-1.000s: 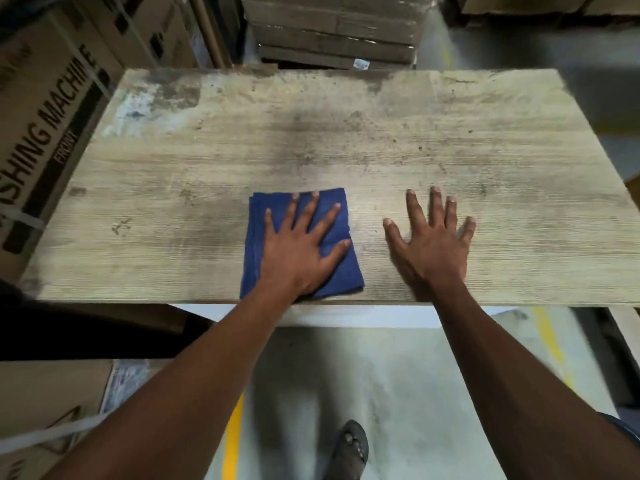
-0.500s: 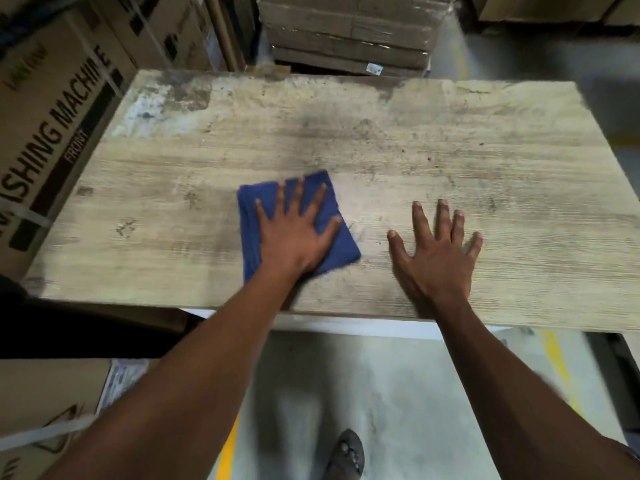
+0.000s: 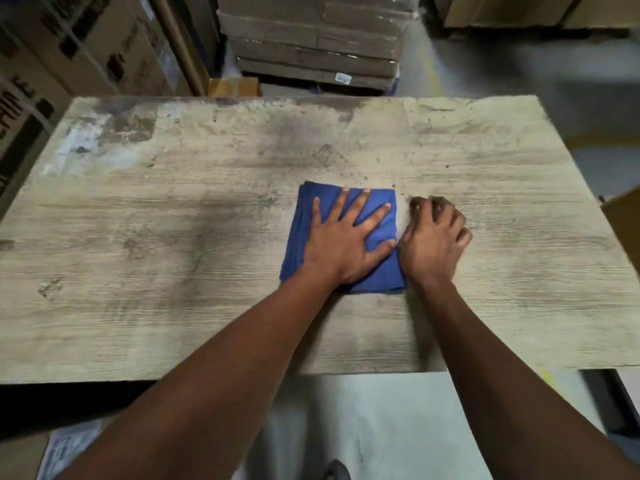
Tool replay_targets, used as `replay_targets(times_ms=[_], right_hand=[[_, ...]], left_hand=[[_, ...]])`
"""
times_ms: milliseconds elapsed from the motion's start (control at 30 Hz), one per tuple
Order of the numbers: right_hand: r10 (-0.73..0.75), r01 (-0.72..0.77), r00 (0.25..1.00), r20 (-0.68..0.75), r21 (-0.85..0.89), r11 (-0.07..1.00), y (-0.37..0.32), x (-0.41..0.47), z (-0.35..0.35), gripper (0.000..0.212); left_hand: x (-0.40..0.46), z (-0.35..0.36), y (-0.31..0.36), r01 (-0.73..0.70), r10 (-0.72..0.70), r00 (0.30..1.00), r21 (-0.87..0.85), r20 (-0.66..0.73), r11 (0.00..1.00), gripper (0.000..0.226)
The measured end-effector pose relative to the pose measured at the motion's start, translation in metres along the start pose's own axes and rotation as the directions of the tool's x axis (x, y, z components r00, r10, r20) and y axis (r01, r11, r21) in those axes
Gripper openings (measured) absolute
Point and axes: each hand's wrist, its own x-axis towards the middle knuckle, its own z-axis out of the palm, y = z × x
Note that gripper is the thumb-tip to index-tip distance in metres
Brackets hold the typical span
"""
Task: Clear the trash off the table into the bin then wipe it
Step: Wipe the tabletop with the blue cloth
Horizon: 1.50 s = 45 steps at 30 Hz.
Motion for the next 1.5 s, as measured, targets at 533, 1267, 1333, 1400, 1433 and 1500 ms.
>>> replay_targets(times_ms=[533, 1267, 1333, 1400, 1433, 1500], right_hand=[[0.016, 0.023, 0.949, 0.315, -0.121, 0.992, 0.01, 0.081, 0.021, 0.06], [0.028, 0.009, 0.95, 0.31, -0.117, 0.993, 0.01, 0.081, 0.026, 0.067], [0.033, 0.006, 0.949, 0.314, -0.123, 0.992, 0.011, 0.081, 0.025, 0.066], [0.041, 0.006, 0.946, 0.321, -0.144, 0.99, 0.012, 0.08, 0.024, 0.065], [0.044, 0.007, 0.944, 0.326, -0.152, 0.988, 0.012, 0.079, 0.023, 0.064], [0.049, 0.001, 0.942, 0.331, -0.151, 0.989, 0.01, 0.08, 0.022, 0.063]], left_hand=[[0.197, -0.015, -0.024, 0.128, -0.129, 0.991, 0.023, 0.036, 0.991, 0.084], [0.273, -0.034, -0.049, 0.143, -0.144, 0.988, 0.029, 0.054, 0.989, 0.087], [0.245, -0.028, -0.041, 0.12, -0.122, 0.99, 0.039, 0.073, 0.992, 0.086], [0.201, -0.018, -0.033, 0.067, -0.071, 0.995, 0.049, 0.075, 0.997, 0.084], [0.178, -0.014, -0.029, 0.033, -0.036, 0.998, 0.052, 0.059, 0.998, 0.083], [0.153, -0.011, -0.028, -0.007, 0.005, 0.999, 0.045, 0.035, 0.999, 0.083]])
